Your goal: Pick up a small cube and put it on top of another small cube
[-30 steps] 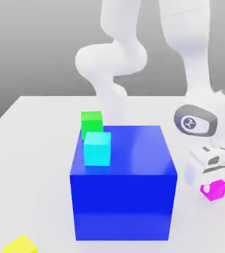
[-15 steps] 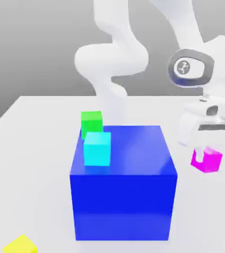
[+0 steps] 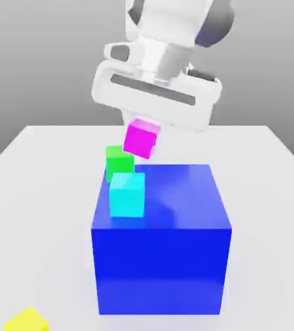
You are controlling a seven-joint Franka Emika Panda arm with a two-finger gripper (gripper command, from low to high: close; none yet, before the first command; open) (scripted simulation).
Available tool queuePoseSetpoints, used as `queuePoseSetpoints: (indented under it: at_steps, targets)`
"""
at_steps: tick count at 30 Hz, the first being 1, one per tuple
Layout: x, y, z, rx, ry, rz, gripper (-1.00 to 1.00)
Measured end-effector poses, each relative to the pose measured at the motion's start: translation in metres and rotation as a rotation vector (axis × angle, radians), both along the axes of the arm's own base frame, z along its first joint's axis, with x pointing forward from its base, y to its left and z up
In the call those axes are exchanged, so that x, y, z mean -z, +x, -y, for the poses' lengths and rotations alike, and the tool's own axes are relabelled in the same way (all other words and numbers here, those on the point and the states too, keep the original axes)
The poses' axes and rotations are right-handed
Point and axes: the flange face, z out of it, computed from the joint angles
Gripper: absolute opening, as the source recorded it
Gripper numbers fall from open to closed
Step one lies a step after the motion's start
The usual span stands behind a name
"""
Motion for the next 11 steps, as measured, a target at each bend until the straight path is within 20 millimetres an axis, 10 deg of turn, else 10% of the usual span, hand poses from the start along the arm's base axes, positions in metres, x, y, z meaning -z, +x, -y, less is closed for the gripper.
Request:
queuePoseSetpoints:
  at_steps: [3, 7, 8, 11]
  targets:
    - [-0.01, -0.025, 0.025, 0.085, 0.101, -0.003, -1.0]
    - [0.037, -0.03, 0.029, 0.097, 0.119, -0.003, -1.0]
    - [0.044, -0.031, 0.029, 0.097, 0.12, -0.003, 1.0]
    - [0.044, -0.031, 0.029, 0.097, 0.12, -0.003, 1.0]
